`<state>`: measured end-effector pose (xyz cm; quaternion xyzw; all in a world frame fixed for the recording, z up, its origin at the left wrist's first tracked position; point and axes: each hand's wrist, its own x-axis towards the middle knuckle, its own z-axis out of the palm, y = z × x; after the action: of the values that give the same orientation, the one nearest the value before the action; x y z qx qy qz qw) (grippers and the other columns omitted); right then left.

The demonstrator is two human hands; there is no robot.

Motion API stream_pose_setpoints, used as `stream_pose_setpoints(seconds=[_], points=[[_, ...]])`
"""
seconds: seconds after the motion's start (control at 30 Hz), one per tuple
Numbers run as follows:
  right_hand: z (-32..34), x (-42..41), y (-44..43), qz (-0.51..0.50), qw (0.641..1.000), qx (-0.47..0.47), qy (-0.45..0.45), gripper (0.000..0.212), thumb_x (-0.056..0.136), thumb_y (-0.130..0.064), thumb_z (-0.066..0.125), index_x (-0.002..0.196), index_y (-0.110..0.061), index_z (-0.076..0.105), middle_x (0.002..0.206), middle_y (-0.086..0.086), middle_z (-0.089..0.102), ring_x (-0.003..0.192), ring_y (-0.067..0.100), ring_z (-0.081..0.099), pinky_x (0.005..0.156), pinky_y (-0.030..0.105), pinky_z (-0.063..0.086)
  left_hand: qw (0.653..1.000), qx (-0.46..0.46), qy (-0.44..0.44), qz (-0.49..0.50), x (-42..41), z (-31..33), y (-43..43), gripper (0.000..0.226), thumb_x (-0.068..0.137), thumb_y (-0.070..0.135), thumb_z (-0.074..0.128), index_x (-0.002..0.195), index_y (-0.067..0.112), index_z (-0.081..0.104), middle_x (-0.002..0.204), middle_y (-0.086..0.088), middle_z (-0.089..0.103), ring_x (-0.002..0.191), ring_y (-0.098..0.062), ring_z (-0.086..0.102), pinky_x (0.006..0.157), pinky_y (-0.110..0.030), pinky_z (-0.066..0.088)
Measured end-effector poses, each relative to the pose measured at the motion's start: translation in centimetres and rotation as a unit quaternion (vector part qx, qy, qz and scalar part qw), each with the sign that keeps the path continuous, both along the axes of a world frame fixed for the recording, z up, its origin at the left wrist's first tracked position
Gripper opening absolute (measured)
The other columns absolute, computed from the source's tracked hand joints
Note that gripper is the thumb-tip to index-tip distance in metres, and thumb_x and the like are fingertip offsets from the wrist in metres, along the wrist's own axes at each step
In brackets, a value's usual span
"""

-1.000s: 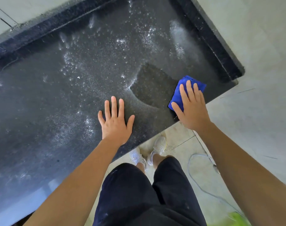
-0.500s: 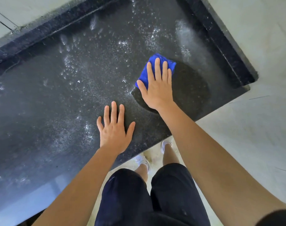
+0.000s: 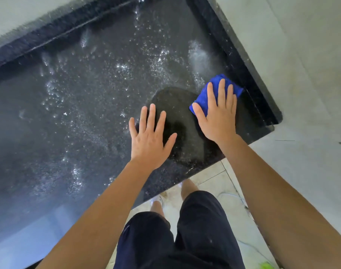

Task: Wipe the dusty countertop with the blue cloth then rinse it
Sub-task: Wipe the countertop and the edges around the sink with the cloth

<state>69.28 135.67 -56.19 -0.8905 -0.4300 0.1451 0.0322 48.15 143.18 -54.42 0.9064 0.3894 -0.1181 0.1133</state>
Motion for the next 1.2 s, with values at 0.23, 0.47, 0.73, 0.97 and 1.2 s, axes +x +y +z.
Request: stream_pose_setpoints(seconds=[0.23,0.47,0.73,0.97,1.2], points=[[-0.4,1.7,13.7,0.040,0.999,0.011,0.002,0.078,0.099,-0.065,0.018,0.159,-0.017,0.009,0.166,0.016,-0.001,0.152,0.039,-0.004,0.123,0.051,0.000,1.000,-0.008,0.022,0.011,0.2,-1.2,0.3,0.071,0.100,0.063,0.022,0.158,0.023,0.011,0.166,-0.007,0.002,0.153,-0.031,0.000,0.119,-0.061,0.009],[-0.1,-0.2,4.5,0.142,0.988,0.062,0.024,0.074,0.100,-0.064,0.026,0.158,-0.018,0.021,0.165,0.015,0.010,0.152,0.038,0.005,0.124,0.049,0.007,1.000,-0.005,0.021,0.018,0.4,-1.5,0.1,0.071,0.099,0.061,0.026,0.158,0.023,0.013,0.166,-0.008,0.004,0.153,-0.030,0.000,0.118,-0.062,0.008],[-0.4,0.7,-7.6,0.024,0.999,0.031,-0.007,0.074,0.098,-0.064,0.035,0.158,-0.022,0.022,0.166,0.014,0.006,0.151,0.040,0.004,0.121,0.054,0.009,1.000,-0.004,0.017,0.007,0.2,-1.9,0.0,0.071,0.100,0.062,0.017,0.158,0.022,0.006,0.166,-0.009,-0.002,0.152,-0.031,-0.005,0.119,-0.061,0.004],[-0.7,-0.1,3.7,-0.031,0.998,0.045,-0.031,0.074,0.099,-0.065,0.025,0.158,-0.019,0.022,0.165,0.016,0.011,0.151,0.040,0.006,0.122,0.053,0.009,1.000,-0.004,0.021,0.001,0.0,-2.3,0.2,0.072,0.100,0.062,0.017,0.158,0.022,0.002,0.166,-0.009,-0.005,0.152,-0.031,-0.007,0.119,-0.061,0.002],[-0.2,-3.0,-9.0,0.105,0.992,0.065,-0.018,0.070,0.100,-0.062,0.037,0.156,-0.020,0.030,0.165,0.014,0.014,0.151,0.040,0.008,0.121,0.053,0.013,0.999,-0.018,0.033,0.006,0.2,-2.1,0.0,0.072,0.100,0.063,0.013,0.158,0.024,-0.004,0.165,-0.007,-0.012,0.151,-0.029,-0.013,0.119,-0.060,-0.004]])
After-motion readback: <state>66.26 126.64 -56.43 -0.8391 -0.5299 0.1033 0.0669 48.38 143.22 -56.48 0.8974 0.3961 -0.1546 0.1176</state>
